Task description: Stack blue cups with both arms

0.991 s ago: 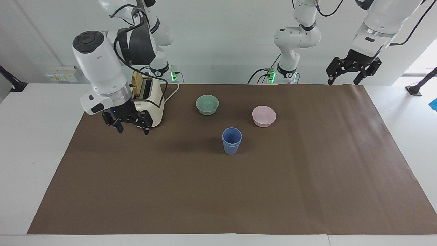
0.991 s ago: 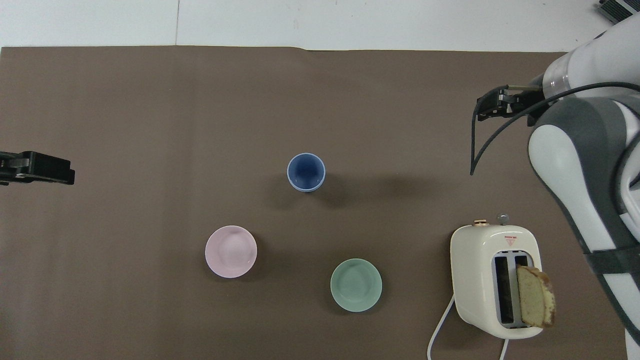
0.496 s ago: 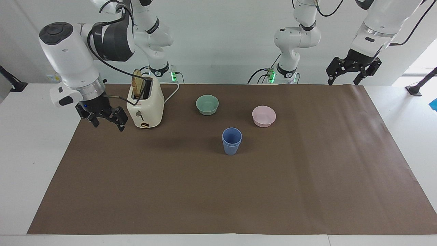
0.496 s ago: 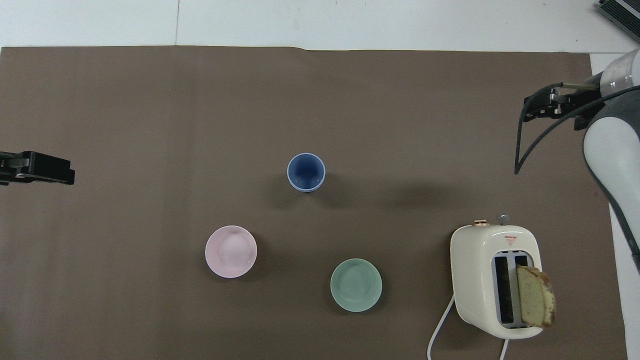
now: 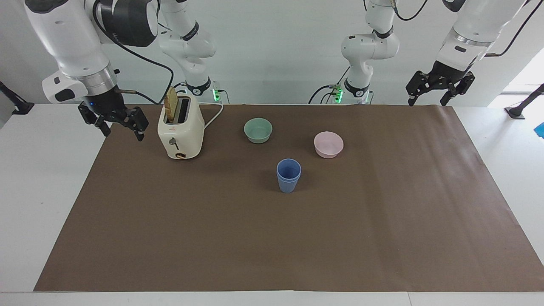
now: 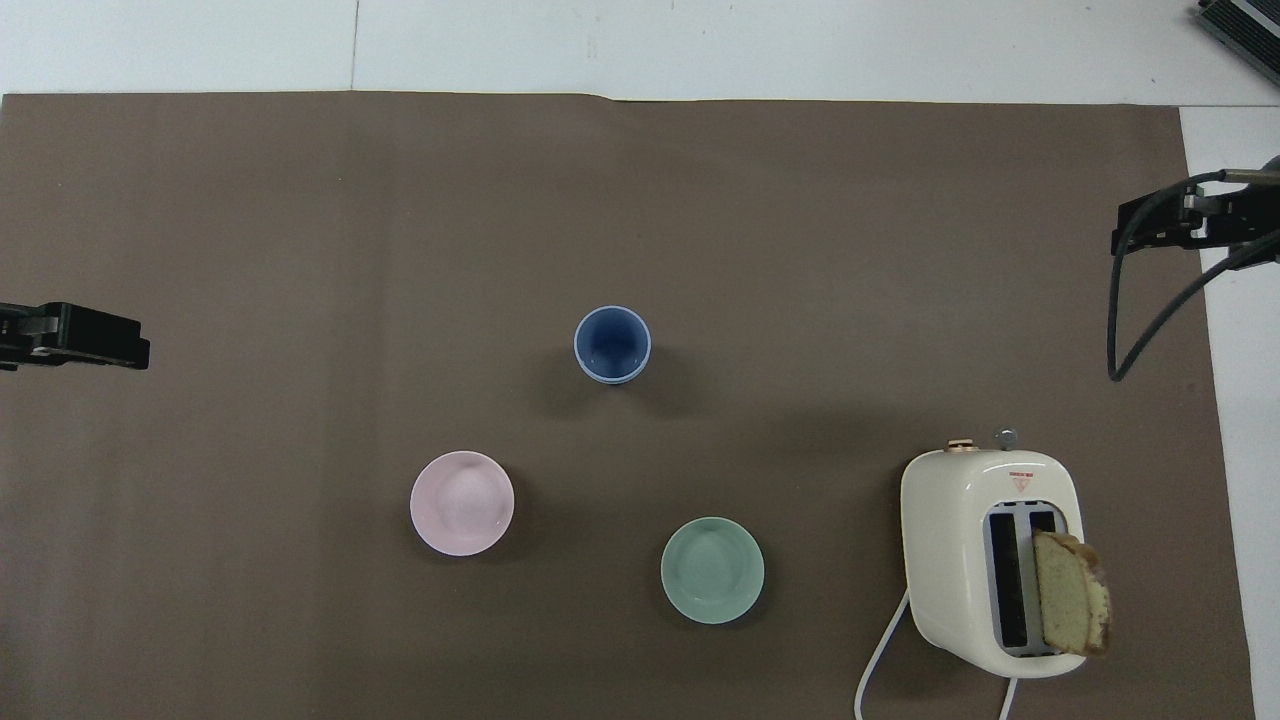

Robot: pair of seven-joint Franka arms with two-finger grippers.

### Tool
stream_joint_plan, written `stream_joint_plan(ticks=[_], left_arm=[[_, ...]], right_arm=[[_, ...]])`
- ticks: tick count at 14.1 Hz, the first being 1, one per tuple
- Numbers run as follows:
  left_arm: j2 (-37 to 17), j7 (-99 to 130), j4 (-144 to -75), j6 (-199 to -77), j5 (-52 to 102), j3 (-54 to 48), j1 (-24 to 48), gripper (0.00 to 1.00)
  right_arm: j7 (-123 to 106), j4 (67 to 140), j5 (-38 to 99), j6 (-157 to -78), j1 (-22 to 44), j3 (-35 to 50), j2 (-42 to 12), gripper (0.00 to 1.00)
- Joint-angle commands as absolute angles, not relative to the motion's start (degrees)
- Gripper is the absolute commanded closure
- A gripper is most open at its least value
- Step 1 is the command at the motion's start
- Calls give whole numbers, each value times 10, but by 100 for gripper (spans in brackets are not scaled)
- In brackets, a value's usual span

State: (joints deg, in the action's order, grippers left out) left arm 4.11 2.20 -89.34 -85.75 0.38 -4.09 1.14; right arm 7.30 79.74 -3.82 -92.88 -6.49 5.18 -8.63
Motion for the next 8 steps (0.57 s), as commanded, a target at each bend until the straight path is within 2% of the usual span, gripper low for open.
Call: stream_joint_plan(ticks=[1,8], left_arm=[[46,19,-888,-846,8,-42,6,0],[46,19,-888,-846,8,-42,6,0]], right_arm=[[58,797,-37,-925,-73,57,-78,0],[59,798,-33,-928,-75,58,-73,0]])
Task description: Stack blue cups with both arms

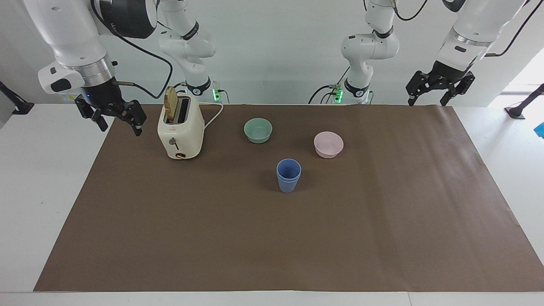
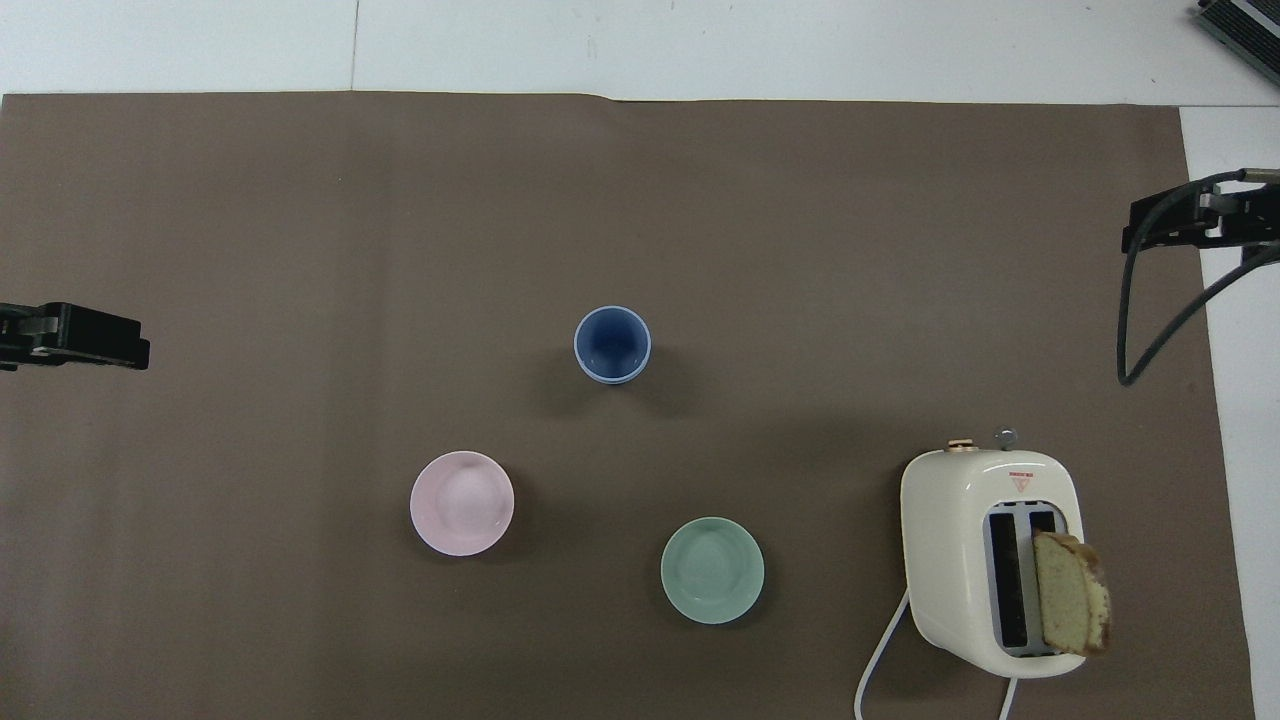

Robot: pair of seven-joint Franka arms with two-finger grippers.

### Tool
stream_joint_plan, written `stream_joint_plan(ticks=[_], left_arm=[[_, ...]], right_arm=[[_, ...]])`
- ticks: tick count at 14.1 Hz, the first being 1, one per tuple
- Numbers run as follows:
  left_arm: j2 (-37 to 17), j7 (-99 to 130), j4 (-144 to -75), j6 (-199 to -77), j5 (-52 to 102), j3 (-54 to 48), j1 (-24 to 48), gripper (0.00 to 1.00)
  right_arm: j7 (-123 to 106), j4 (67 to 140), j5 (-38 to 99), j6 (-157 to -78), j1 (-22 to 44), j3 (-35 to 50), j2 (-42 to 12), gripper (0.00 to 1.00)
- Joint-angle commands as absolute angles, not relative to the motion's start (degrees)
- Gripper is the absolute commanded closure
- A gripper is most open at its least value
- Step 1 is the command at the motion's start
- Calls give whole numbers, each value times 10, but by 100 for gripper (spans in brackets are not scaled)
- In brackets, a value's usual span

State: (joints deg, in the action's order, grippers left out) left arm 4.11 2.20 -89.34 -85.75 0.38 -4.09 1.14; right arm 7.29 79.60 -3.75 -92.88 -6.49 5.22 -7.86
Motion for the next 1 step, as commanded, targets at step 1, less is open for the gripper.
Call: stream_joint_plan(ticks=[1], left_arm=[[46,19,-888,-846,8,-42,6,0]], right_arm=[[58,798,-33,-928,-74,58,-73,0]])
